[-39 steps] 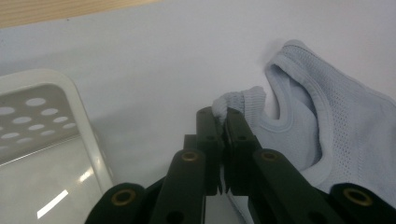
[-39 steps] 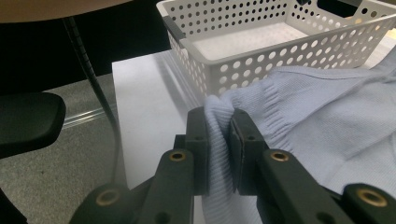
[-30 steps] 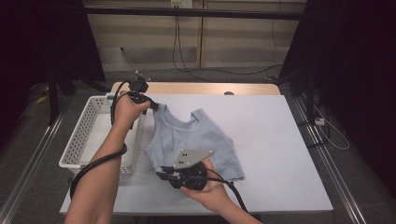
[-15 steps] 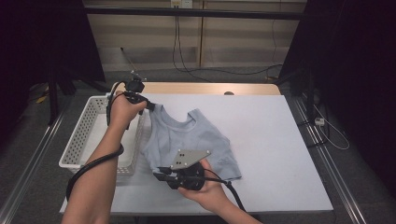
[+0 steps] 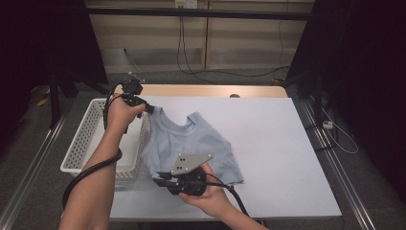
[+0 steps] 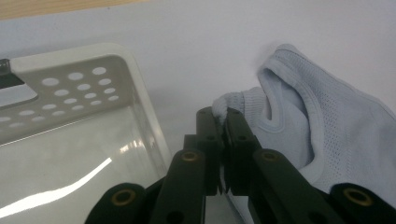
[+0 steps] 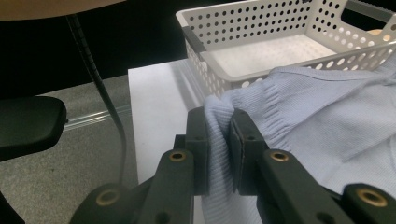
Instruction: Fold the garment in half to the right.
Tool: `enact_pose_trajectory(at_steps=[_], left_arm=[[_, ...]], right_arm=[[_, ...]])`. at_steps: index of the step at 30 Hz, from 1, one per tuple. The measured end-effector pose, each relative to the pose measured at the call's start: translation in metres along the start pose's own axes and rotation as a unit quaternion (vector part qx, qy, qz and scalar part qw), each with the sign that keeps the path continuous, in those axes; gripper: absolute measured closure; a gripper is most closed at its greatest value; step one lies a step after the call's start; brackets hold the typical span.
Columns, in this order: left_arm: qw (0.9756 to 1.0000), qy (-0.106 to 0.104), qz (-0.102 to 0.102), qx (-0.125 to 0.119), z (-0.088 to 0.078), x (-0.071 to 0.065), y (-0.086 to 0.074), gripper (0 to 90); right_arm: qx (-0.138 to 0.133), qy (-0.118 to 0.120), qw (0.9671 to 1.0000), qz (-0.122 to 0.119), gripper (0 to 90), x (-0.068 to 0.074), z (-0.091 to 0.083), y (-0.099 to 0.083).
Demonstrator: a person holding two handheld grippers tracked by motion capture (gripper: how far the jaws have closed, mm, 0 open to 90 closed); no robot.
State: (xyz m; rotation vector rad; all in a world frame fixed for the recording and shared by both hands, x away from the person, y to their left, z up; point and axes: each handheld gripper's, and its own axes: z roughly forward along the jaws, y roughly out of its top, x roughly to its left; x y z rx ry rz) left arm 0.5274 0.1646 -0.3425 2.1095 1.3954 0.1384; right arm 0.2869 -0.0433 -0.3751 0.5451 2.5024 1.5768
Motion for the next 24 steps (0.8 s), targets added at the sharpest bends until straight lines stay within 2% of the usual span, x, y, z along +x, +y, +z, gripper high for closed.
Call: enact_pose_trajectory(at_steps=[15, 24], left_arm=[[0.9998, 0.012, -0.010, 0.009, -0.0070, 0.0098, -0.0055, 86.6], [0.9998, 0.016, -0.007, 0.012, -0.0047, 0.0076, -0.0038, 86.6]], right_arm=[[-0.004, 0.012, 0.9999, 0.002, 80.2, 0.0007, 0.0038, 0.0001], [-0.008, 0.011, 0.9999, 0.010, 80.2, -0.0026, -0.0002, -0.0020]])
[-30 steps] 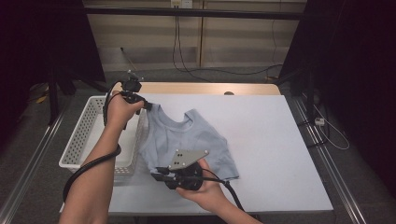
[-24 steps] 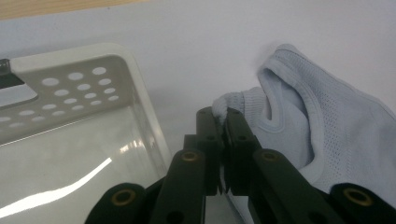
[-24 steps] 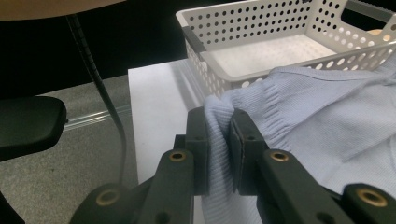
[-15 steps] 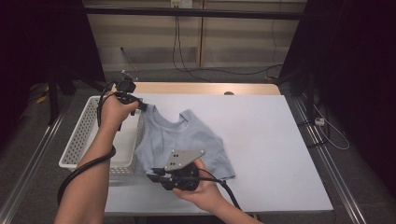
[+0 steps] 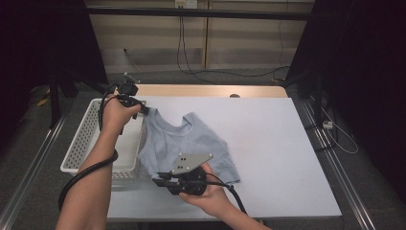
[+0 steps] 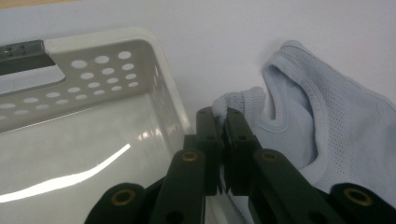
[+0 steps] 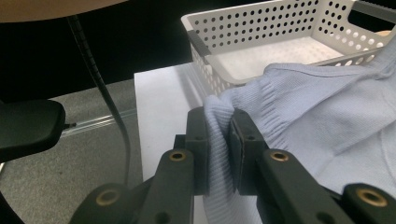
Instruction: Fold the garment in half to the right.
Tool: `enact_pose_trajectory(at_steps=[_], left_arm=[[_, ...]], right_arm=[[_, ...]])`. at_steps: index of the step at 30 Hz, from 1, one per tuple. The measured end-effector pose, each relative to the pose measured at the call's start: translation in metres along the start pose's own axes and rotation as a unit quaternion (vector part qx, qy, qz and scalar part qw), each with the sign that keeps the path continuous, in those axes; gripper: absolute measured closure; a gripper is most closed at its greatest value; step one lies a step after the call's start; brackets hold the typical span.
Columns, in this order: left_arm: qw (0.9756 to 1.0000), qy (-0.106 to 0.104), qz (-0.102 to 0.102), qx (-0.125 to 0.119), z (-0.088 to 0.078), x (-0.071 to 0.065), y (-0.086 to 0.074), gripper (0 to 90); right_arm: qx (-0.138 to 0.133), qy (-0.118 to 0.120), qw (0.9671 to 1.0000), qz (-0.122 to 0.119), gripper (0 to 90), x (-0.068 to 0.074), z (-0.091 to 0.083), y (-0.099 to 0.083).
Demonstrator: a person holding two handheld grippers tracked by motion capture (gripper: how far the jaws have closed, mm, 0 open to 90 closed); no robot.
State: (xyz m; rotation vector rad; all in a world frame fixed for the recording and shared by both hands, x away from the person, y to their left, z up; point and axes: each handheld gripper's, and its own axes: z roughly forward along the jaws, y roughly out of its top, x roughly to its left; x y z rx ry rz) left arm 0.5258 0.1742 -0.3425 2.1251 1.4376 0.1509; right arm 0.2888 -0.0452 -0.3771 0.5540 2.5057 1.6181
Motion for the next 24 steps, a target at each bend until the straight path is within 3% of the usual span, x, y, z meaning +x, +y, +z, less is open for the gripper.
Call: enact_pose_trajectory(at_steps=[15, 24], left_arm=[[1.0000, 0.001, 0.002, -0.002, -0.0086, 0.0014, 0.0003, 86.7], [1.0000, 0.001, 0.002, 0.000, -0.0013, 0.0000, 0.0014, 86.6]], right_arm=[[-0.003, 0.006, 1.0000, -0.004, 80.2, 0.0038, 0.0044, 0.0042], [-0.005, -0.001, 1.0000, 0.003, 80.1, -0.0003, -0.0016, 0.0002]])
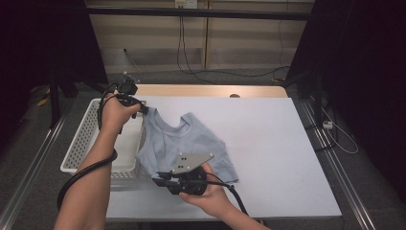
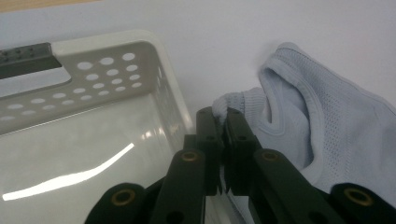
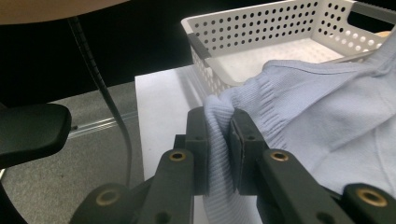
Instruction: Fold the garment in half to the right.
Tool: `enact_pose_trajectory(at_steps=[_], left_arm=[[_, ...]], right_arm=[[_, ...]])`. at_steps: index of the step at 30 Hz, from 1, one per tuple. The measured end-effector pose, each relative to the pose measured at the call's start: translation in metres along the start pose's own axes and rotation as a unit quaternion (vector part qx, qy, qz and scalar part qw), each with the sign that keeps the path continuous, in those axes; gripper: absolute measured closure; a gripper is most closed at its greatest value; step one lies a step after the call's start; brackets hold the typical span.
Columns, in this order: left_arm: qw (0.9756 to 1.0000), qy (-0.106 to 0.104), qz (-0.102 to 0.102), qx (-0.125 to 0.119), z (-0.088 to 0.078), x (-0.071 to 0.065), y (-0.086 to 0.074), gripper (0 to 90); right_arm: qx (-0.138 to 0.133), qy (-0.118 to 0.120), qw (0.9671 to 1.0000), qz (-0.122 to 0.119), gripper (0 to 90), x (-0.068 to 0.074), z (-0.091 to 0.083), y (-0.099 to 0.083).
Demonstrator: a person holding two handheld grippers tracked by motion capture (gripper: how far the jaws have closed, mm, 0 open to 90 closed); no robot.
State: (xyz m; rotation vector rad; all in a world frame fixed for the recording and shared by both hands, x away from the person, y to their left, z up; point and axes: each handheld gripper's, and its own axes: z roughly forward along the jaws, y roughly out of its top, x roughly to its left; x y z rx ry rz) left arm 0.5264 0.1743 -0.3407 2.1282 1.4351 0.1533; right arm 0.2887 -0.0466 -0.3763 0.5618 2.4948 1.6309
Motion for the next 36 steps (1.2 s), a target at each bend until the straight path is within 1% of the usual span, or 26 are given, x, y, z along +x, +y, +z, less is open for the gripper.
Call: enact_pose_trajectory(at_steps=[8, 9, 15, 19, 21, 23, 25, 26, 30, 33, 35, 36], left_arm=[[1.0000, 0.005, -0.001, 0.005, 0.007, -0.004, 0.003, 86.5], [0.9999, 0.007, 0.002, 0.008, 0.008, -0.005, 0.004, 86.5], [0.9999, 0.011, 0.003, 0.007, 0.013, -0.009, 0.008, 86.5], [0.9999, 0.009, 0.003, 0.010, 0.018, -0.012, 0.010, 86.5], [0.9999, 0.009, 0.001, 0.006, 0.020, -0.014, 0.011, 86.5], [0.9999, 0.009, 0.006, 0.010, 0.022, -0.016, 0.012, 86.5], [0.9999, 0.007, 0.001, 0.010, 0.023, -0.018, 0.014, 86.5], [0.9999, 0.009, 0.003, 0.012, 0.024, -0.019, 0.015, 86.5], [0.9999, 0.009, 0.002, 0.014, 0.028, -0.023, 0.017, 86.4], [0.9999, 0.007, 0.006, 0.013, 0.030, -0.026, 0.020, 86.4], [0.9998, 0.006, 0.011, 0.014, 0.031, -0.029, 0.022, 86.3], [0.9999, 0.004, 0.010, 0.013, 0.032, -0.031, 0.022, 86.3]], right_arm=[[-0.001, -0.010, 0.9999, 0.009, 80.2, -0.006, -0.007, -0.008], [-0.002, -0.011, 0.9999, 0.012, 80.2, -0.006, -0.008, -0.009], [-0.007, -0.020, 0.9996, 0.021, 80.3, -0.011, -0.016, -0.012], [-0.010, -0.027, 0.9993, 0.026, 80.3, -0.014, -0.023, -0.016], [-0.009, -0.031, 0.9991, 0.029, 80.3, -0.016, -0.025, -0.019], [-0.010, -0.035, 0.9989, 0.031, 80.3, -0.017, -0.028, -0.021], [-0.010, -0.039, 0.9987, 0.033, 80.4, -0.017, -0.030, -0.022], [-0.011, -0.041, 0.9985, 0.033, 80.3, -0.018, -0.032, -0.023], [-0.013, -0.050, 0.9981, 0.036, 80.4, -0.019, -0.038, -0.026], [-0.013, -0.056, 0.9976, 0.039, 80.4, -0.020, -0.042, -0.029], [-0.013, -0.060, 0.9973, 0.040, 80.4, -0.021, -0.045, -0.031], [-0.013, -0.063, 0.9971, 0.042, 80.4, -0.021, -0.046, -0.031]])
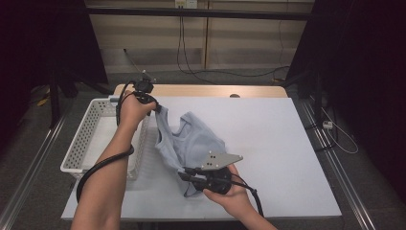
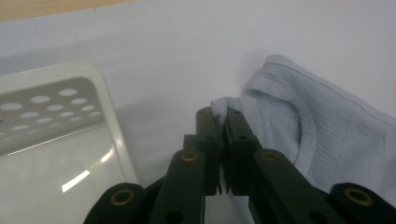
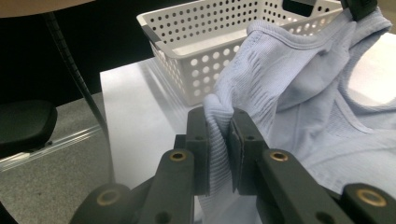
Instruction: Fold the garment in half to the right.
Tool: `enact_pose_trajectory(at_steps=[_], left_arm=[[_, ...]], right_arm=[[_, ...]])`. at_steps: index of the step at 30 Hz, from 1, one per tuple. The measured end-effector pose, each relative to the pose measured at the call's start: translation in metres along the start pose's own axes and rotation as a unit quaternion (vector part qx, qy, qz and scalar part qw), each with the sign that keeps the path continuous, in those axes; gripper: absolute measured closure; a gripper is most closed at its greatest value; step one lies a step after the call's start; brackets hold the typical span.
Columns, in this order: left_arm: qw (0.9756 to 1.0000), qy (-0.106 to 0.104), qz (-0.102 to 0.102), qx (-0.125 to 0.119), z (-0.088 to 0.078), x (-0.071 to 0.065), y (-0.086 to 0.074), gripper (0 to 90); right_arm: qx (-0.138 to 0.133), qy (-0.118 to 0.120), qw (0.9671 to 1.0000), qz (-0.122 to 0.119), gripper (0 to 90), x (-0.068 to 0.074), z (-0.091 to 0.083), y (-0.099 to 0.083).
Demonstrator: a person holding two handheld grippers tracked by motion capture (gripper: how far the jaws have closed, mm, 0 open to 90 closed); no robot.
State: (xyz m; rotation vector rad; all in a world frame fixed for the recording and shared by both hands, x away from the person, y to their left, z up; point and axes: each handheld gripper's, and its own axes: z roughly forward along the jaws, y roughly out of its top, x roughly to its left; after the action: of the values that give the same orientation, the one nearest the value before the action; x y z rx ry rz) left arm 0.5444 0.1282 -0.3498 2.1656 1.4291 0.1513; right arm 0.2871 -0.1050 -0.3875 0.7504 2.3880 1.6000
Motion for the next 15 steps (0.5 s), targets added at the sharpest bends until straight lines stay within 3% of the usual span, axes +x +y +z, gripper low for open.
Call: enact_pose_trajectory(at_steps=[15], left_arm=[[1.0000, -0.001, 0.009, 0.002, 0.009, -0.014, 0.011, 85.9]], right_arm=[[0.001, -0.029, 0.9995, 0.007, 80.5, -0.008, -0.017, -0.005]])
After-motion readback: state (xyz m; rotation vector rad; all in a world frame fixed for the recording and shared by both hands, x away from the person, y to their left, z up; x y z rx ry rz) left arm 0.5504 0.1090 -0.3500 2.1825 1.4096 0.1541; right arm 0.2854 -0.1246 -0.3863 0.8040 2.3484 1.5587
